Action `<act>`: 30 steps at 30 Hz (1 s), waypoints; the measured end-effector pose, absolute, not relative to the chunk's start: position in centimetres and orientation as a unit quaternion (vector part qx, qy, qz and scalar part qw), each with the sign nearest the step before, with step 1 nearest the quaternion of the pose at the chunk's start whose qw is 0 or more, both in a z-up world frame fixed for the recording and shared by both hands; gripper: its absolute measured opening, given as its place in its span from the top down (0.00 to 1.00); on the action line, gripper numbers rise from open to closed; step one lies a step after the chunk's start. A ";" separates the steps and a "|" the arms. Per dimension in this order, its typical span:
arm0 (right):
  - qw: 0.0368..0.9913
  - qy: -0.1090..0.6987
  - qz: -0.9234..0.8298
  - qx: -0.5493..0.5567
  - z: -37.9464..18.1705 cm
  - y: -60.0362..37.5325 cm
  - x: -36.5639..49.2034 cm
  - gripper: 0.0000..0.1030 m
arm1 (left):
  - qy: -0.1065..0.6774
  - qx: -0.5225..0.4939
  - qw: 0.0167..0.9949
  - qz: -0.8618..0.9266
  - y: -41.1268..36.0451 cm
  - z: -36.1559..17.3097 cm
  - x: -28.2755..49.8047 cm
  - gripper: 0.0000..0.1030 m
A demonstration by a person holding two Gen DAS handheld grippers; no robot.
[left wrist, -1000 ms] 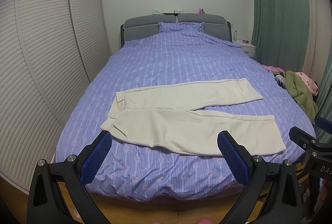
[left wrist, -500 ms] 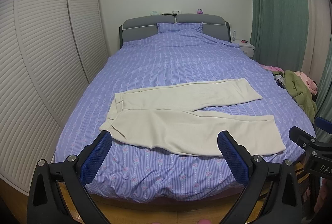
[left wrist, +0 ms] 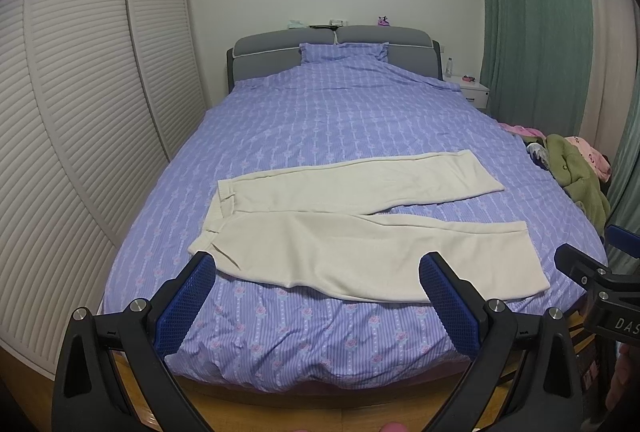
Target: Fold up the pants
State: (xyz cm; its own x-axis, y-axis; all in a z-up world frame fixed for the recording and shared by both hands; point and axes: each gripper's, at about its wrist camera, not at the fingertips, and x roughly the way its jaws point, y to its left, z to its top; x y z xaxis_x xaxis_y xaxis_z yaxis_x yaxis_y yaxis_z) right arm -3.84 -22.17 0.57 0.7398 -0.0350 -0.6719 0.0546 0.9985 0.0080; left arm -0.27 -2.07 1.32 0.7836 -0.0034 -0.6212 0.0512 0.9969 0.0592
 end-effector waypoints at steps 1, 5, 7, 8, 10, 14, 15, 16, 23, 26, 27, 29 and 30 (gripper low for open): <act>0.932 0.360 -0.024 0.013 0.5 -22.2 -3.8 0.00 | 0.329 0.037 0.944 -0.015 -2.1 1.3 -0.3 0.00; 0.932 0.362 -0.024 0.013 0.5 -22.1 -3.7 0.00 | 0.329 0.037 0.944 -0.014 -2.1 1.3 -0.3 0.00; 0.932 0.363 -0.024 0.013 0.5 -22.2 -3.6 0.00 | 0.329 0.037 0.943 -0.014 -2.1 1.3 -0.3 0.00; 0.931 0.363 -0.022 0.013 0.4 -22.1 -3.6 0.00 | 0.330 0.037 0.943 -0.014 -2.1 1.3 -0.2 0.00; 0.930 0.366 -0.021 0.013 0.3 -22.2 -3.1 0.00 | 0.331 0.038 0.943 -0.014 -2.4 1.4 0.0 0.00; 0.928 0.371 -0.016 0.014 0.2 -22.4 -2.3 0.00 | 0.333 0.038 0.942 -0.012 -2.8 1.4 0.5 0.00; 0.928 0.372 -0.015 0.014 0.2 -22.4 -2.2 0.00 | 0.334 0.038 0.942 -0.011 -2.8 1.4 0.6 0.00; 0.928 0.373 -0.014 0.013 0.1 -22.4 -2.0 0.00 | 0.335 0.038 0.941 -0.010 -2.8 1.3 0.7 0.00; 0.924 0.382 -0.003 0.011 -0.7 -22.6 -0.7 0.00 | 0.342 0.034 0.939 0.012 -2.2 0.4 1.4 0.00; 0.922 0.387 0.002 0.009 -1.3 -22.2 0.0 0.00 | 0.344 0.033 0.938 0.031 -1.1 -0.2 1.5 0.00; 0.920 0.391 0.004 0.009 -1.6 -21.8 0.4 0.00 | 0.346 0.034 0.937 0.037 -0.6 -0.5 1.6 0.00; 0.917 0.399 0.010 0.010 -2.1 -21.2 1.2 0.00 | 0.349 0.033 0.935 0.045 0.7 -0.9 2.2 0.00; 0.915 0.403 0.013 0.010 -2.3 -20.7 1.7 0.00 | 0.352 0.033 0.934 0.048 1.4 -1.2 2.6 0.00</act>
